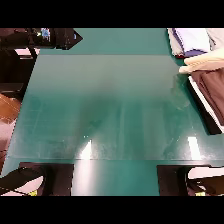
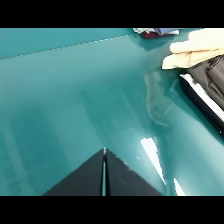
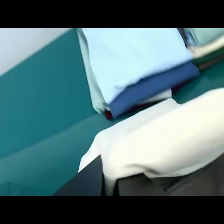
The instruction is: Fold the shirts.
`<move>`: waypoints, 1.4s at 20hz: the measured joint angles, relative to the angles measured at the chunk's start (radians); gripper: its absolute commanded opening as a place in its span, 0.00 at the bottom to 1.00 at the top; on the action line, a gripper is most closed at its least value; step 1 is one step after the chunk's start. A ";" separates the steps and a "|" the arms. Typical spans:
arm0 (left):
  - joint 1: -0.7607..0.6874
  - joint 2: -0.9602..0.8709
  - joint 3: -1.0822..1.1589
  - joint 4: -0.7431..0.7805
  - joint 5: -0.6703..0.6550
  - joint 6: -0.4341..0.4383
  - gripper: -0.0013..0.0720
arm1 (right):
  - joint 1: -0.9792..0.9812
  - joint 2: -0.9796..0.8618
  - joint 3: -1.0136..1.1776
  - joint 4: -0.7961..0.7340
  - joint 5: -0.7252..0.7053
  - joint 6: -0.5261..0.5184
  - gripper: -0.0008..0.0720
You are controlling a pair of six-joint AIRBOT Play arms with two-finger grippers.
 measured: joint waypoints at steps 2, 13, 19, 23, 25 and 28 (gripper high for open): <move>0.000 0.000 0.000 0.000 0.001 -0.005 0.05 | -0.004 0.026 0.000 0.024 -0.009 -0.042 0.03; 0.000 0.000 0.000 0.006 0.000 -0.005 0.05 | -0.145 0.148 -0.004 -0.036 0.164 -0.139 0.03; 0.000 0.000 0.000 0.009 -0.006 -0.003 0.05 | -0.240 0.155 -0.121 -0.216 0.316 -0.144 0.04; 0.000 0.000 0.000 0.011 -0.007 0.000 0.05 | -0.307 0.184 -0.261 -0.297 0.356 -0.144 0.81; 0.000 0.000 0.000 0.014 -0.007 0.001 0.05 | -0.344 0.204 -0.321 -0.319 0.354 -0.144 0.84; 0.000 0.000 0.000 0.018 -0.007 0.003 0.05 | -0.401 0.236 -0.369 -0.311 0.344 -0.141 0.84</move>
